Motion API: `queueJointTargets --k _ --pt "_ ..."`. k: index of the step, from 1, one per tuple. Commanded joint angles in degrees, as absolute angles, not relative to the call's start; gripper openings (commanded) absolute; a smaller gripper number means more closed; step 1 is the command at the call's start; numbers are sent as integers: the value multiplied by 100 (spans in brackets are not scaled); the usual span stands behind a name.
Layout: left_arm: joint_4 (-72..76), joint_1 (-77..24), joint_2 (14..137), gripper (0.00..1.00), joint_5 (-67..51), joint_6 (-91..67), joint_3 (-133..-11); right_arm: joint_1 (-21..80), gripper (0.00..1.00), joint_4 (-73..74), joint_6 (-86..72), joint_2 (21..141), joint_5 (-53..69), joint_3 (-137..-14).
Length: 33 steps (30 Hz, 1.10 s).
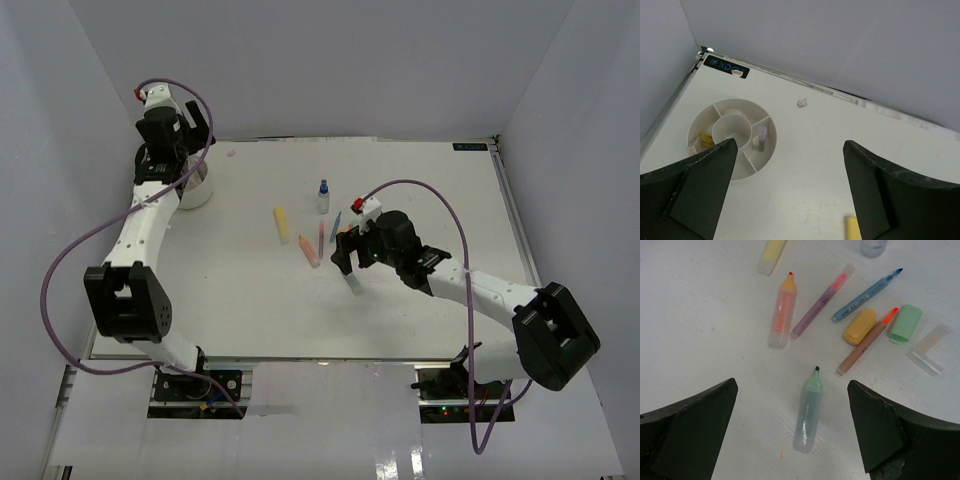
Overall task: Sort the stationery into containers
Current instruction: Place the pen in the storage box, then pick up the pen from the center of the board.
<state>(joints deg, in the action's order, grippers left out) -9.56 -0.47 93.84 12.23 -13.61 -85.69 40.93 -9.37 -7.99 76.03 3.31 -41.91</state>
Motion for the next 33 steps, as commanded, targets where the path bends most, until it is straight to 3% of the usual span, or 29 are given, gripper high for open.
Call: queueJointTargets --k 1,4,16,22,33 --pt "-1485 -9 8474 98 651 -1757 -8087 4166 98 -467 -1133 8048 -174 -4736" --pt "-1635 -9 7712 98 335 -1959 -7367 4262 100 -185 -1309 8479 -491 -5176" --pt "-1371 -17 5379 98 -193 -2250 -4204 4623 73 -9 -1959 9957 -1748 -6361" --pt "-1398 -35 5344 98 -377 -2259 -4025 4658 54 246 -2329 10669 -2188 -6864" --pt "-1450 -44 5370 98 -615 -2312 -4052 4737 45 396 -2549 11364 -2382 -7479"
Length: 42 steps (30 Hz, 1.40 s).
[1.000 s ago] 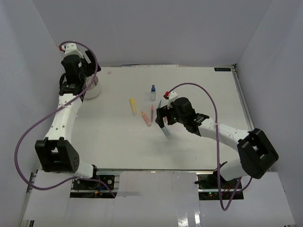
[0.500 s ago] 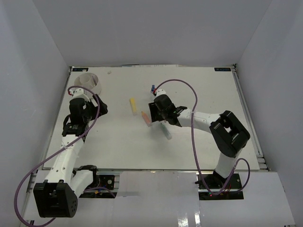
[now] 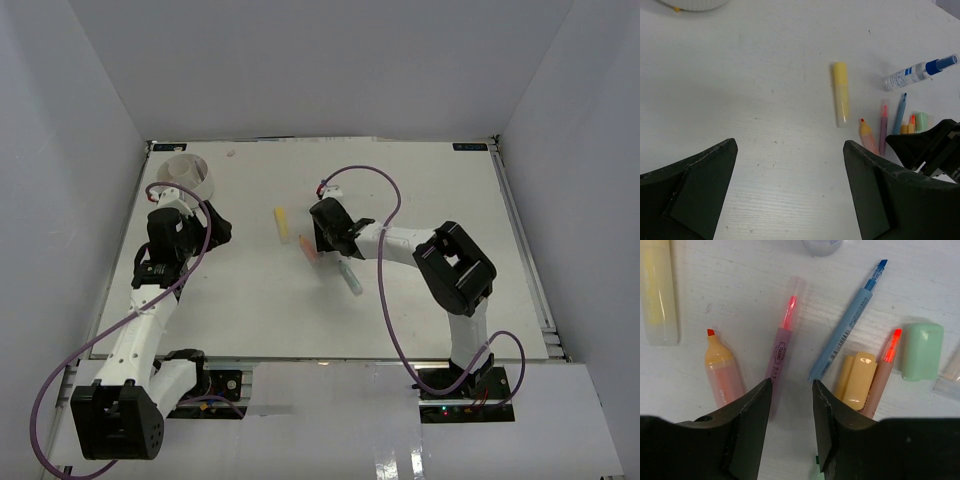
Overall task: Sort the stationery into containers
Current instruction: Pick up the pen from the center of the board.
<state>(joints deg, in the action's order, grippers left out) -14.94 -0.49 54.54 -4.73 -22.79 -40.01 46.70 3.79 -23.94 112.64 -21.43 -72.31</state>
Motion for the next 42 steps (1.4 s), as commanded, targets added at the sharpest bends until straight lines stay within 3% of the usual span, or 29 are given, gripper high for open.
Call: queueJointTargets --k 1,18,25,33,42 --pt "-1450 -44 5379 98 -624 -2329 -4052 4746 44 396 -2558 11390 -2382 -7488" --pt "-1450 -44 5432 98 -738 -2338 -4025 4869 41 272 -2672 11654 -2294 -7497" --pt "-1424 -44 5440 98 -861 -2460 -4052 4878 25 255 -2620 11488 -2312 -7365" --pt "-1424 -61 5388 97 -1931 -3163 -4227 4974 10 70 -2224 10636 -2224 -6971" --pt "-1301 -605 5493 92 -2330 -4104 -4622 5334 9 -1695 -1460 8949 -1021 -5565"
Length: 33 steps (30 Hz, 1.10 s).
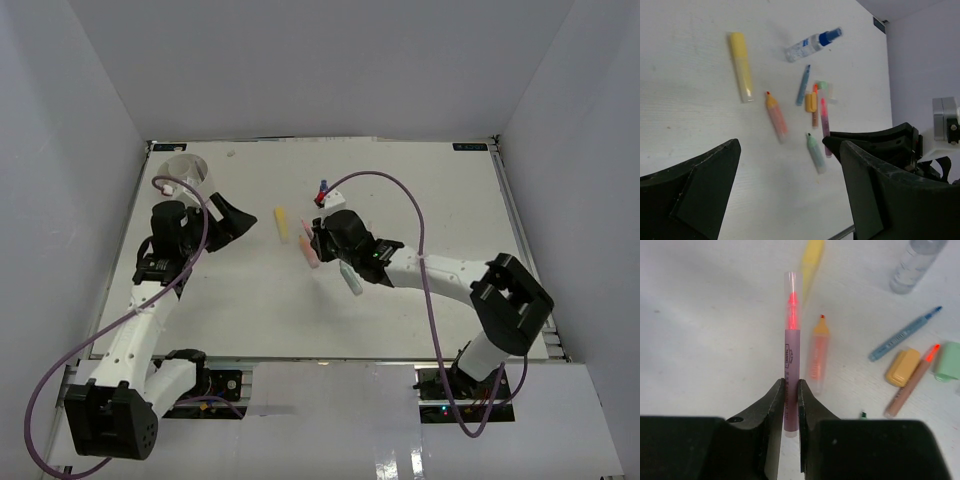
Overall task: Sort the stationery into containers
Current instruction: Pick up the pen from the center of the board.
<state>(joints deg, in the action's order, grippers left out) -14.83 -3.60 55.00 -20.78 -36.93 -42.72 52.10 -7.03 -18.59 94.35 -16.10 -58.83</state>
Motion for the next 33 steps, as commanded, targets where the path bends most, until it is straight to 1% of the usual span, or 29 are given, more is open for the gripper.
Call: queueJointTargets --k 1,5,7,14,19,20,21,24,25,27,28,30,31,33 --pt "-1309 -859 5537 91 -2146 -4122 -4745 5361 9 -1853 -1424 8704 -802 -5329" --pt "-1301 -1484 5791 86 -1742 -4236 -5035 5484 10 -2626 -1327 8280 -380 -4871" --pt "-1283 -1747 5967 85 -1618 -4280 -5124 5519 10 -2794 -1310 8113 -299 -4756" --pt "-1292 -2328 6292 76 -1240 -4359 -5247 5528 10 -3269 -1310 7849 -62 -4421" --pt "-1283 -2645 6512 65 -1037 -4368 -5361 5528 11 -3419 -1336 7840 -62 -4333" --pt "-1283 -2680 6547 62 -1028 -4368 -5379 5537 11 -3419 -1336 7840 -62 -4342" --pt "-1275 -2733 6591 55 -976 -4368 -5405 5537 11 -3428 -1345 7840 -62 -4324" --pt "-1266 -2803 6618 42 -932 -4351 -5432 5528 11 -3463 -1354 7840 -62 -4298" --pt "-1257 -2812 6618 33 -888 -4351 -5432 5528 12 -3463 -1345 7840 -62 -4298" --pt "-1266 -2812 6592 25 -853 -4316 -5423 5528 13 -3489 -1354 7857 -62 -4289" --pt "-1266 -2812 6583 20 -809 -4307 -5414 5528 15 -3489 -1354 7866 -62 -4289" --pt "-1248 -2812 6557 16 -756 -4246 -5397 5528 21 -3472 -1371 7892 -62 -4307" --pt "-1257 -2812 6539 15 -669 -4210 -5388 5537 31 -3463 -1380 7901 -62 -4307" --pt "-1257 -2812 6522 15 -546 -4131 -5379 5528 40 -3437 -1380 7901 -79 -4298"
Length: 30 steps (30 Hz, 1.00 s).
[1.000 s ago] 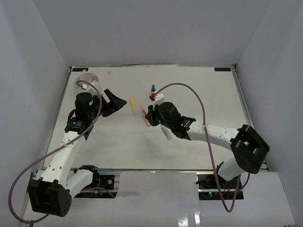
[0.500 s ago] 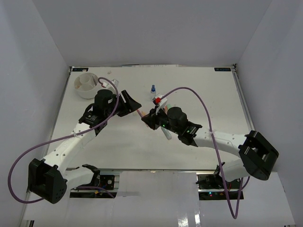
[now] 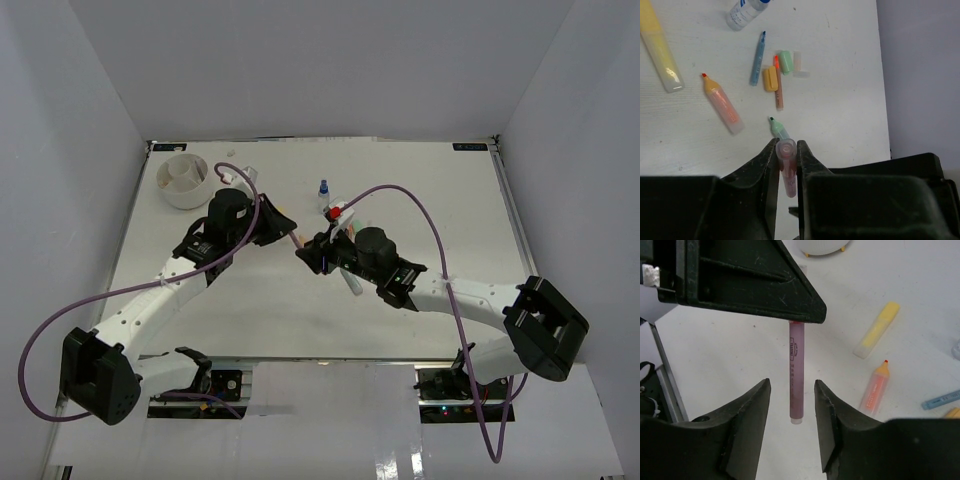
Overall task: Sort the stationery into containers
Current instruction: Pick up the pen from the center of the board, then place the pen in the storage box.
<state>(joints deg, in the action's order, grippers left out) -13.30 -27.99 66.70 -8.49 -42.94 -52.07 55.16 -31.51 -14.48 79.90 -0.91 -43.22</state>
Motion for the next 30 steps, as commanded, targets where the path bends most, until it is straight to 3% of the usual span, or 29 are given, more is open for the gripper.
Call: queueJointTargets --k 1,6,9,11,17,30 --pt "-1248 -2812 6513 15 -484 -4053 -5370 5520 49 -3428 -1380 7884 -114 -4298" --pt "-1388 -2812 6600 15 823 -3473 -5545 5388 83 -3191 -1336 7717 -359 -4184" --pt "-1267 -2690 6732 15 2068 -2797 -5730 5265 98 -3024 -1205 7533 -605 -4053" --pt "-908 -2506 6916 16 2538 -2236 -5800 5204 90 -2883 -951 7445 -843 -3973" --pt "341 -1250 7679 18 2856 -1566 -6196 5045 90 -2716 -414 7190 -1239 -3604" --pt "1670 -291 9614 22 2909 -1002 -7417 4421 90 -2733 -413 6979 -502 -3164"
